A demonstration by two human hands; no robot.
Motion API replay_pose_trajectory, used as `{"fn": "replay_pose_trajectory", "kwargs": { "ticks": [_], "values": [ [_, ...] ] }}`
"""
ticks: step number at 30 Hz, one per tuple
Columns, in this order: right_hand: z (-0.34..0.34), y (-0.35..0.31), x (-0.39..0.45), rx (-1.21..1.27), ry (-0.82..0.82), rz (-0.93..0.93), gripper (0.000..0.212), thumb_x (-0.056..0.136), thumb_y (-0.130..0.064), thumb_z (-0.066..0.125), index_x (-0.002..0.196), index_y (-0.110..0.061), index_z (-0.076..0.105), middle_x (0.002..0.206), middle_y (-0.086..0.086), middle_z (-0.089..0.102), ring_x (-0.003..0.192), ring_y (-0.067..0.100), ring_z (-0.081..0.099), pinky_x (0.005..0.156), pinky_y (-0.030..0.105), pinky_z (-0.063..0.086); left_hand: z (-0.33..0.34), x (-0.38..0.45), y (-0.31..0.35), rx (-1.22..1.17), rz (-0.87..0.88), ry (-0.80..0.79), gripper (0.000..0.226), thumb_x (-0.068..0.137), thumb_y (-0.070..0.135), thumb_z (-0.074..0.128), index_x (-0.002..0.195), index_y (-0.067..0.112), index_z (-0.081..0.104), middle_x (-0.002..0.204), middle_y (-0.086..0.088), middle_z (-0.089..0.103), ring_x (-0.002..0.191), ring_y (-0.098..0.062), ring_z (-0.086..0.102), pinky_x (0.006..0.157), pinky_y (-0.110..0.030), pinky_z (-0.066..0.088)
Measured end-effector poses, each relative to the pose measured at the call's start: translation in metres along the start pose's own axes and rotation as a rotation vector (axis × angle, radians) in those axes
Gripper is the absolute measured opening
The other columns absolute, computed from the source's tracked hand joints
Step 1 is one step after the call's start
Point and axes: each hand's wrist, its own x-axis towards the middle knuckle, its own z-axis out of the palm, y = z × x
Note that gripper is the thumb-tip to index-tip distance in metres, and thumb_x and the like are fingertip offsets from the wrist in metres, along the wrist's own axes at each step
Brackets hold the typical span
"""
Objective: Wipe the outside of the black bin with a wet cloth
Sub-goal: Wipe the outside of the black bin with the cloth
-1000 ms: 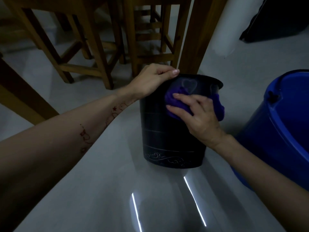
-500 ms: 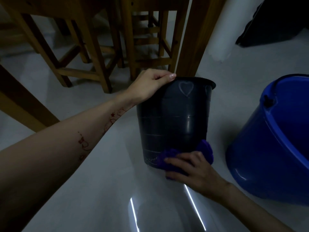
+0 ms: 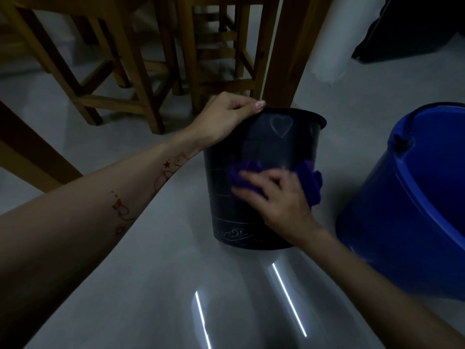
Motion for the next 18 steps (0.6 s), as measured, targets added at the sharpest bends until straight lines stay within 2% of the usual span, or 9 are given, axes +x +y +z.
{"fn": "replay_pose_trajectory", "kwargs": {
  "ticks": [4, 7, 10, 12, 14, 16, 18],
  "values": [
    [-0.009, -0.022, -0.054, 0.046, -0.088, -0.163, 0.024, 0.098, -0.014, 0.059, 0.118, -0.025, 0.067, 0.136, 0.001, 0.057, 0.103, 0.025, 0.053, 0.077, 0.037, 0.043, -0.007, -0.007, -0.007, 0.078, 0.034, 0.071, 0.046, 0.104, 0.049, 0.035, 0.125, 0.023, 0.066, 0.122, 0.004, 0.069, 0.109, -0.002, 0.062, 0.098, -0.023, 0.047],
    [-0.018, -0.023, -0.075, 0.068, -0.138, -0.162, 0.033, 0.096, -0.016, 0.061, 0.127, -0.027, 0.058, 0.14, 0.0, 0.048, 0.111, 0.025, 0.05, 0.081, 0.039, 0.044, -0.011, -0.014, -0.028, 0.083, -0.024, 0.076, 0.048, 0.104, 0.048, 0.033, 0.115, 0.015, 0.067, 0.117, -0.003, 0.069, 0.107, -0.014, 0.063, 0.101, -0.039, 0.048],
    [-0.031, 0.0, -0.056, 0.024, -0.007, -0.001, 0.035, 0.099, -0.01, 0.053, 0.13, -0.027, 0.055, 0.139, 0.0, 0.047, 0.106, 0.03, 0.05, 0.086, 0.042, 0.047, -0.004, -0.013, -0.031, 0.041, 0.025, 0.077, 0.041, 0.104, 0.04, 0.04, 0.1, 0.007, 0.064, 0.101, -0.012, 0.067, 0.095, -0.026, 0.064, 0.087, -0.046, 0.05],
    [-0.038, 0.026, -0.032, -0.01, 0.12, 0.133, 0.033, 0.1, -0.005, 0.049, 0.126, -0.024, 0.057, 0.135, 0.004, 0.048, 0.1, 0.035, 0.052, 0.097, 0.029, 0.038, 0.0, -0.009, -0.021, -0.012, 0.046, 0.076, 0.035, 0.103, 0.037, 0.045, 0.092, 0.01, 0.065, 0.092, -0.005, 0.066, 0.086, -0.019, 0.065, 0.077, -0.037, 0.049],
    [-0.04, 0.051, -0.006, -0.016, 0.202, 0.262, 0.028, 0.099, -0.008, 0.053, 0.125, -0.02, 0.056, 0.134, 0.009, 0.046, 0.101, 0.037, 0.05, 0.101, 0.02, 0.029, 0.003, -0.004, -0.01, -0.035, 0.054, 0.052, 0.038, 0.102, 0.037, 0.048, 0.094, 0.006, 0.068, 0.093, -0.005, 0.068, 0.085, -0.017, 0.066, 0.077, -0.031, 0.05],
    [-0.034, 0.066, 0.013, -0.001, 0.196, 0.298, 0.034, 0.094, -0.008, 0.064, 0.126, -0.018, 0.056, 0.135, 0.011, 0.045, 0.106, 0.038, 0.048, 0.102, 0.023, 0.031, 0.004, 0.003, 0.001, -0.022, 0.034, 0.005, 0.038, 0.101, 0.039, 0.05, 0.098, 0.007, 0.07, 0.096, -0.006, 0.072, 0.088, -0.015, 0.069, 0.077, -0.025, 0.053],
    [-0.021, 0.067, 0.025, 0.004, 0.159, 0.242, 0.039, 0.09, -0.007, 0.072, 0.125, -0.018, 0.06, 0.135, 0.012, 0.048, 0.108, 0.038, 0.048, 0.1, 0.032, 0.034, 0.005, 0.01, 0.009, 0.003, 0.013, -0.043, 0.036, 0.099, 0.042, 0.052, 0.098, 0.013, 0.074, 0.096, -0.004, 0.075, 0.089, -0.012, 0.071, 0.08, -0.024, 0.055]
  ]
}}
